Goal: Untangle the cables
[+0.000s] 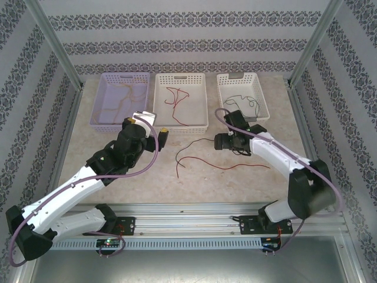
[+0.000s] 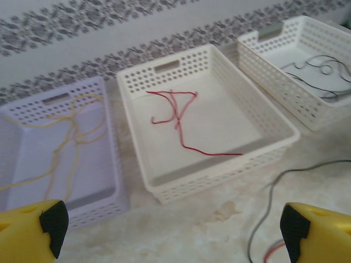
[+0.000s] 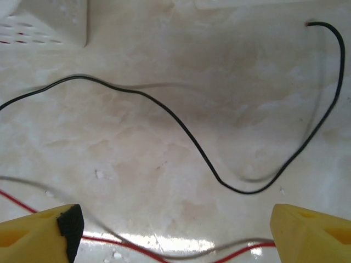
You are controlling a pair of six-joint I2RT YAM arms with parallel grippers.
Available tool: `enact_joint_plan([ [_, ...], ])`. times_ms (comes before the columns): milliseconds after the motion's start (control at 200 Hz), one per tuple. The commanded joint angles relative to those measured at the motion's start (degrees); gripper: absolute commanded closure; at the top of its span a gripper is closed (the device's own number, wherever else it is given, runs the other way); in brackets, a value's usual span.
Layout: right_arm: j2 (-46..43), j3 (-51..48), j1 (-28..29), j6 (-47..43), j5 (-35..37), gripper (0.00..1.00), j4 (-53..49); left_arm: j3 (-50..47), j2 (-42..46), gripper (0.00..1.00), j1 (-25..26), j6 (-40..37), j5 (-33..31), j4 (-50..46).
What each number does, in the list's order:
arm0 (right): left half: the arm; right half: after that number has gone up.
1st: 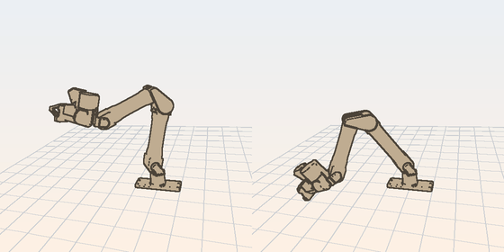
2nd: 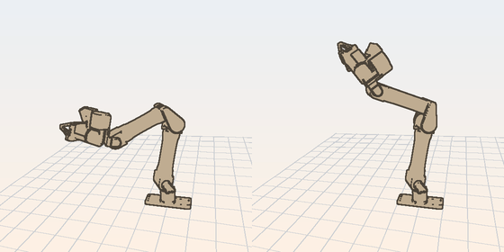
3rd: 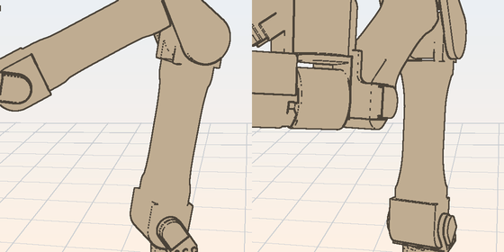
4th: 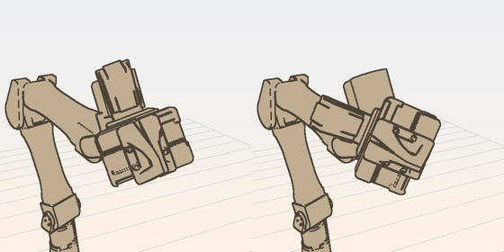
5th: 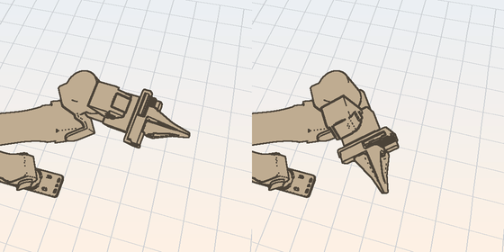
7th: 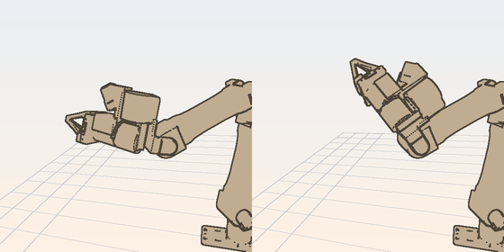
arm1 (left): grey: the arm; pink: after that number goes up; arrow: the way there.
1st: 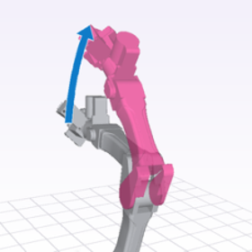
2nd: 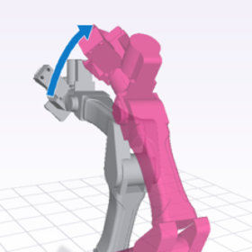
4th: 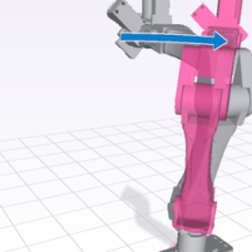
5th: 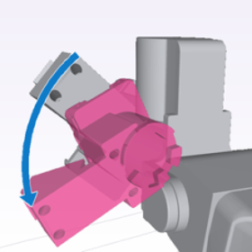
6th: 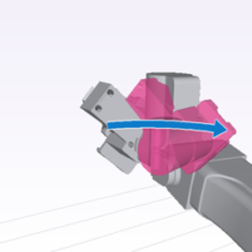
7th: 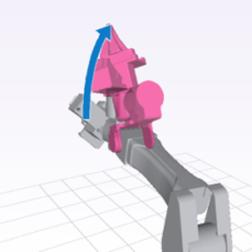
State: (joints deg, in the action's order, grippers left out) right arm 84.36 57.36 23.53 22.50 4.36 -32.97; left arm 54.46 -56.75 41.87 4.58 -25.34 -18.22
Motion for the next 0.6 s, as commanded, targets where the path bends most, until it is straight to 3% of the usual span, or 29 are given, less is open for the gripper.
enact_joint_plan([
  [0,5.1,3.8,0.6,-2.2,3.0,0.18,-1.6,-0.6,0.7,0.0,-0.6,-0.6,-5.7,1.8],
  [330,17.5,8.0,-0.6,-4.3,4.2,0.39,-4.6,-1.6,0.8,0.0,-0.7,-2.4,-8.3,3.4],
  [595,18.4,6.7,-0.9,-3.8,2.4,0.76,-3.7,-1.9,0.6,0.0,-0.6,-2.4,-7.4,3.5],
])
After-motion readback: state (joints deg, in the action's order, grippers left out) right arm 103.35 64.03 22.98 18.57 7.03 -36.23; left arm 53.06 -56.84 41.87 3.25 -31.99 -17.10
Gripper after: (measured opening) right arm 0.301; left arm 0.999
